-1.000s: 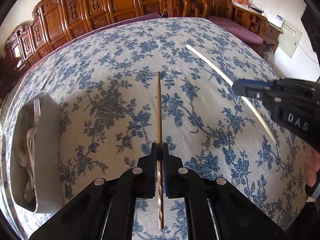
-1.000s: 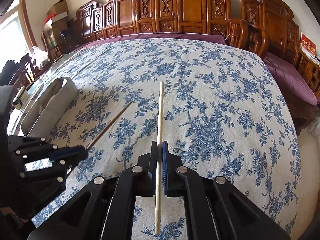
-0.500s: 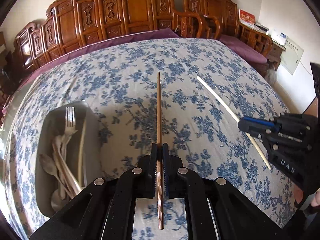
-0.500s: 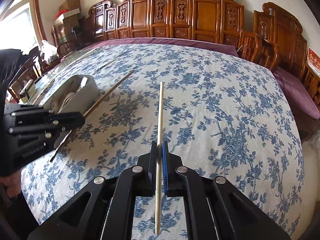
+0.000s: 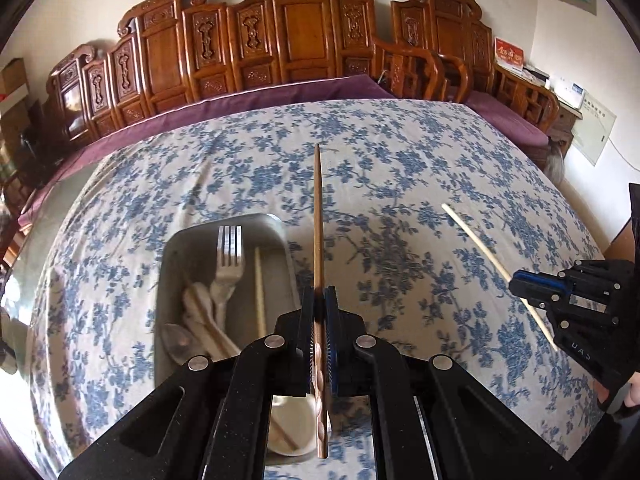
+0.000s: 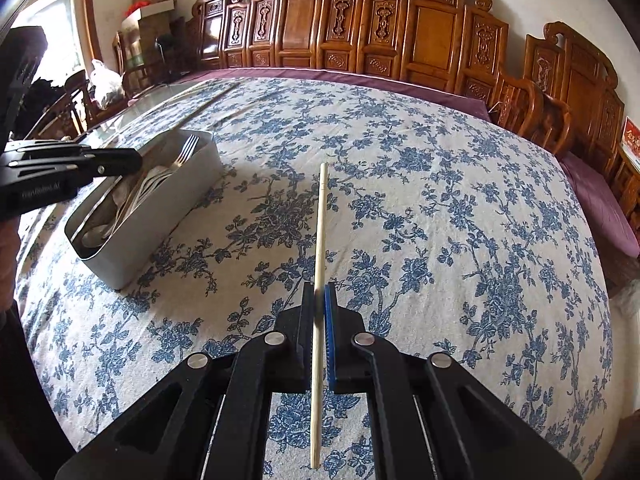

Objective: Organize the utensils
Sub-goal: 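Carry the dark chopstick over the tray with the left tool while the right tool holds the light chopstick, then lower the dark chopstick into the tray and open the left tool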

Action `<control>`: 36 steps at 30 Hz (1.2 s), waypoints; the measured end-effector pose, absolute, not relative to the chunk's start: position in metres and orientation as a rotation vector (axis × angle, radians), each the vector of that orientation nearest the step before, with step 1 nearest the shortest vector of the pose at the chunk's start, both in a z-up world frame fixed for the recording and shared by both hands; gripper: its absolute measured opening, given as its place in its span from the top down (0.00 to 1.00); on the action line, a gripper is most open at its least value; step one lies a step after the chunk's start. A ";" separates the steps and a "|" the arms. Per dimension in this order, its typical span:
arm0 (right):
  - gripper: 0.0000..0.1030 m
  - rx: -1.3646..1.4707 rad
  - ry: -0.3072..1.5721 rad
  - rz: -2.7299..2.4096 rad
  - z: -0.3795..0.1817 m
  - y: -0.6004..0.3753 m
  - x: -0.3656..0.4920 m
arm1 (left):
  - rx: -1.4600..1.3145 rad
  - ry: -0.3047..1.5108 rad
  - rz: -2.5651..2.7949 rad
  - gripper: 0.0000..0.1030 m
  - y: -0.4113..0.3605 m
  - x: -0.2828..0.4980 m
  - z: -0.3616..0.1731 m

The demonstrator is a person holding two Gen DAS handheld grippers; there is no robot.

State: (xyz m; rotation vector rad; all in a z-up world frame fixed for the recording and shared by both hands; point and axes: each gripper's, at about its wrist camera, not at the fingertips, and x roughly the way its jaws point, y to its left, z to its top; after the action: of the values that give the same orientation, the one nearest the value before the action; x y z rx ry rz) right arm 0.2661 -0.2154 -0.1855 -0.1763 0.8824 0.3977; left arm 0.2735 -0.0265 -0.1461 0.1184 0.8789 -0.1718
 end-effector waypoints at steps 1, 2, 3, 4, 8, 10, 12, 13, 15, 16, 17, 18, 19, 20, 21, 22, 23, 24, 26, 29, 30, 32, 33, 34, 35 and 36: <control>0.94 -0.180 0.884 0.395 -0.187 -0.214 0.266 | 0.117 0.879 -0.168 0.96 -0.021 0.273 -0.146; 0.94 -0.182 0.886 0.393 -0.188 -0.212 0.266 | 0.113 0.879 -0.163 0.96 -0.015 0.274 -0.147; 0.94 -0.183 0.887 0.392 -0.188 -0.211 0.267 | 0.110 0.880 -0.160 0.96 -0.011 0.273 -0.148; 0.94 -0.182 0.887 0.392 -0.189 -0.210 0.267 | 0.101 0.884 -0.154 0.96 -0.004 0.274 -0.150; 0.94 -0.186 0.882 0.393 -0.188 -0.201 0.267 | 0.072 0.890 -0.135 0.96 0.015 0.276 -0.154; 0.94 -0.185 0.879 0.393 -0.187 -0.197 0.268 | 0.053 0.899 -0.130 0.96 0.023 0.276 -0.157; 0.94 -0.186 0.874 0.396 -0.186 -0.192 0.268 | 0.046 0.908 -0.125 0.96 0.029 0.276 -0.163; 0.94 -0.188 0.870 0.398 -0.186 -0.190 0.267 | 0.043 0.914 -0.124 0.96 0.032 0.277 -0.165; 0.94 -0.193 0.863 0.401 -0.184 -0.185 0.267 | 0.040 0.927 -0.128 0.96 0.036 0.278 -0.172; 0.94 -0.195 0.860 0.403 -0.182 -0.182 0.267 | 0.041 0.933 -0.127 0.96 0.037 0.279 -0.174; 0.94 -0.197 0.857 0.404 -0.181 -0.179 0.267 | 0.042 0.943 -0.126 0.96 0.038 0.280 -0.178; 0.94 -0.200 0.854 0.407 -0.179 -0.176 0.268 | 0.041 0.952 -0.127 0.96 0.040 0.281 -0.181; 0.94 -0.203 0.851 0.410 -0.178 -0.173 0.269 | 0.041 0.960 -0.127 0.96 0.041 0.282 -0.184; 0.94 -0.211 0.844 0.415 -0.175 -0.168 0.269 | 0.039 0.968 -0.126 0.96 0.043 0.283 -0.187; 0.94 -0.214 0.841 0.419 -0.173 -0.165 0.270 | 0.037 0.972 -0.126 0.96 0.044 0.283 -0.189; 0.94 -0.215 0.838 0.425 -0.171 -0.161 0.270 | 0.036 0.981 -0.127 0.96 0.046 0.284 -0.192; 0.94 -0.217 0.835 0.430 -0.169 -0.157 0.271 | 0.035 0.988 -0.127 0.96 0.047 0.285 -0.194; 0.94 -0.213 0.830 0.435 -0.167 -0.152 0.272 | 0.033 0.991 -0.132 0.95 0.047 0.285 -0.195; 0.94 -0.196 0.824 0.451 -0.163 -0.142 0.273 | 0.034 1.003 -0.146 0.95 0.047 0.285 -0.196; 0.94 -0.182 0.820 0.473 -0.159 -0.126 0.274 | 0.030 1.013 -0.159 0.95 0.047 0.284 -0.198; 0.94 -0.180 0.819 0.477 -0.158 -0.121 0.275 | 0.026 1.017 -0.168 0.95 0.047 0.284 -0.198; 0.94 -0.173 0.818 0.489 -0.155 -0.112 0.276 | 0.024 1.025 -0.180 0.95 0.047 0.283 -0.198; 0.94 -0.170 0.819 0.497 -0.154 -0.106 0.277 | 0.023 1.025 -0.183 0.95 0.048 0.283 -0.197; 0.94 -0.167 0.819 0.503 -0.153 -0.100 0.278 | 0.024 1.022 -0.181 0.95 0.049 0.282 -0.196; 0.94 -0.165 0.819 0.506 -0.152 -0.097 0.278 | 0.020 1.017 -0.178 0.95 0.051 0.282 -0.194; 0.94 -0.162 0.820 0.513 -0.151 -0.091 0.279 | 0.015 1.012 -0.176 0.94 0.053 0.282 -0.192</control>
State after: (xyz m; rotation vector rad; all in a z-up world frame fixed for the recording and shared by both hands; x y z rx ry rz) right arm 0.2791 -0.0914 -0.1511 -0.1617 0.8201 0.5128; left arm 0.2822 0.0526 -0.1915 0.0147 1.0117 -0.1763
